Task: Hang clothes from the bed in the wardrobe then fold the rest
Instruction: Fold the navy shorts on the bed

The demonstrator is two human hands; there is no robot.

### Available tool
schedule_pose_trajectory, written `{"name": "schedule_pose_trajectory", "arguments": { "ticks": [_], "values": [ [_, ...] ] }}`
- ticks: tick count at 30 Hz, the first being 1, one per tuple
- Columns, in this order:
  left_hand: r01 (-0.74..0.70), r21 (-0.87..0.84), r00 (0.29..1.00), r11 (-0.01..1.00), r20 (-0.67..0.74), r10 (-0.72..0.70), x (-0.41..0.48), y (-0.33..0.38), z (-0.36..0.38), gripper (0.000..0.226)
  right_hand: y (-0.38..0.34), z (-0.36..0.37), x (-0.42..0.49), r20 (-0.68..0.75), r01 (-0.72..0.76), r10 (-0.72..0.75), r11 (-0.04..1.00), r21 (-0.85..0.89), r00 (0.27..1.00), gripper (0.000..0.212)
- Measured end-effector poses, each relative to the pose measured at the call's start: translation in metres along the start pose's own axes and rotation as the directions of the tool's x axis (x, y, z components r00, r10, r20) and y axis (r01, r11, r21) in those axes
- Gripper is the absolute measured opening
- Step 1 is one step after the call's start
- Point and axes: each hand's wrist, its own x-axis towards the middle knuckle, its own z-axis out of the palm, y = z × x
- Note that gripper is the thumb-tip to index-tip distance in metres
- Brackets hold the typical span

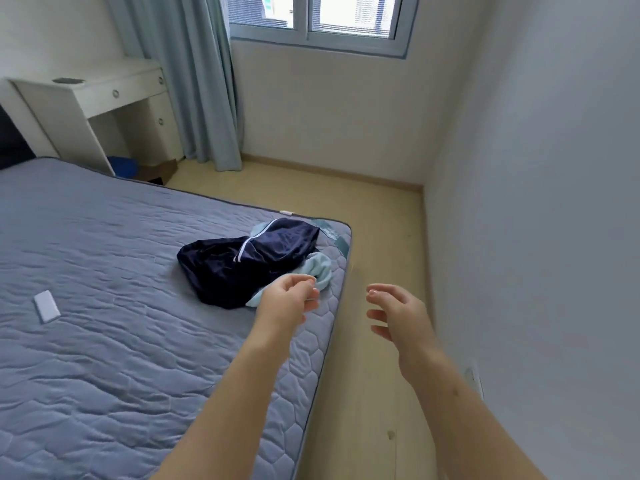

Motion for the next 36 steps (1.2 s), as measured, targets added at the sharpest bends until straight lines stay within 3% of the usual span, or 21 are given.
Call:
{"name": "schedule_pose_trajectory", "arguments": {
  "ticks": [6, 15, 22, 28, 36],
  "values": [
    [0.016, -0.034, 1.0, 0.999, -0.019, -0.016, 0.125, 0.026, 0.031, 0.015, -0.03, 0.025, 0.134, 0.085, -0.004, 0.007, 0.999, -0.036, 0.996, 0.016],
    [0.051, 0.044, 0.998, 0.998, -0.044, -0.049, 0.287, 0.072, 0.052, 0.014, -0.076, 0.067, 0.314, 0.175, -0.031, 0.046, 0.996, -0.087, 0.984, 0.016],
    [0.048, 0.018, 0.963, 0.999, -0.267, -0.042, 0.388, 0.053, 0.04, 0.018, -0.066, 0.122, 0.441, 0.34, -0.072, 0.119, 0.986, -0.148, 0.933, 0.021],
    [0.176, -0.089, 0.854, 0.98, -0.482, -0.197, 0.47, 0.013, 0.039, 0.021, -0.036, 0.186, 0.545, 0.52, -0.087, 0.279, 0.928, -0.363, 0.807, 0.031],
    [0.287, -0.194, 0.664, 0.938, -0.665, -0.341, 0.535, -0.078, 0.039, 0.025, 0.06, 0.242, 0.616, 0.622, 0.091, 0.441, 0.766, -0.637, 0.647, 0.037]
  ]
}}
